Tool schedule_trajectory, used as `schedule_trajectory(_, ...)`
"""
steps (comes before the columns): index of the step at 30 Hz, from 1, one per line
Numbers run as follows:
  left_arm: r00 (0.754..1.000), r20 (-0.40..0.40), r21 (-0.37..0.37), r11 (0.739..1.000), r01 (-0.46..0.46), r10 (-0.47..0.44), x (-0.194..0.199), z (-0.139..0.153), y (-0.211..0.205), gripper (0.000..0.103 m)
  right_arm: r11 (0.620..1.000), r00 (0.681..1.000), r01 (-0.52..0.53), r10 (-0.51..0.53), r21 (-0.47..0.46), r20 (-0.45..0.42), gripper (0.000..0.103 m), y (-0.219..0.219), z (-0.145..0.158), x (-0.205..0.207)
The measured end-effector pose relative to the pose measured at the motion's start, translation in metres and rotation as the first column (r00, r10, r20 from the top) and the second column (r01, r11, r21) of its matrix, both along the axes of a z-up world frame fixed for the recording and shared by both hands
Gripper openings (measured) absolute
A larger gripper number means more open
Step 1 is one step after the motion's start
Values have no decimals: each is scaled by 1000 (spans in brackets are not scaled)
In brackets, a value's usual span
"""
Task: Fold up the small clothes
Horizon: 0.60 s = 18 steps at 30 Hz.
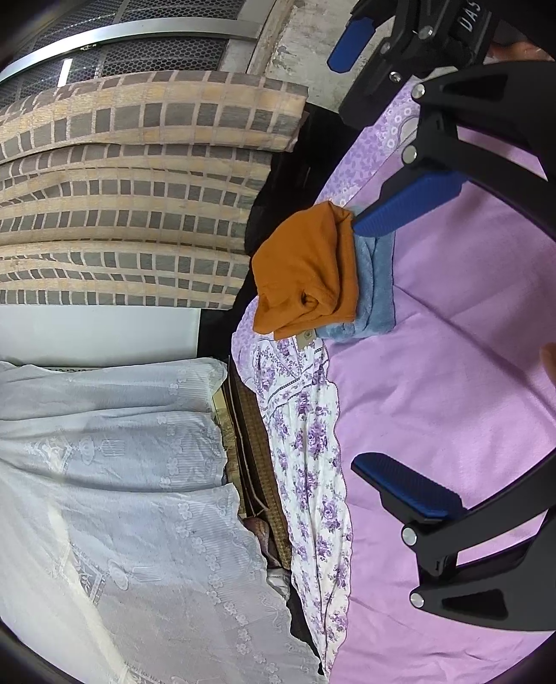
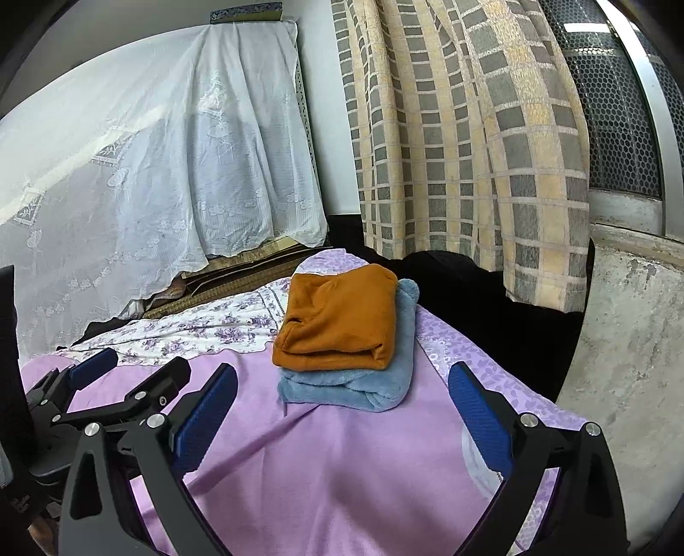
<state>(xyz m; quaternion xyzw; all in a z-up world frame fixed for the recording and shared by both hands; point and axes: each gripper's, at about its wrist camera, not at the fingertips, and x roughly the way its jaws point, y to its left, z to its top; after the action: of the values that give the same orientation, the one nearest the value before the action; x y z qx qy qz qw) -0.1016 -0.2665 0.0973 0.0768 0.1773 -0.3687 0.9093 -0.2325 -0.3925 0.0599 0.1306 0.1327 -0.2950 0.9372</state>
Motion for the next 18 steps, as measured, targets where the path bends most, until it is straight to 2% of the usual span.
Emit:
schedule_trajectory(10, 1000, -30, -22, 1000, 5, -6, 3, 1, 1, 98, 1000, 1000, -8, 8, 2, -2, 99, 5, -1, 2)
schedule_trajectory(18, 1000, 22, -43, 999, -8, 9, -2, 5, 5, 98, 1000, 1000, -8, 8, 0, 2, 99, 5, -1, 1)
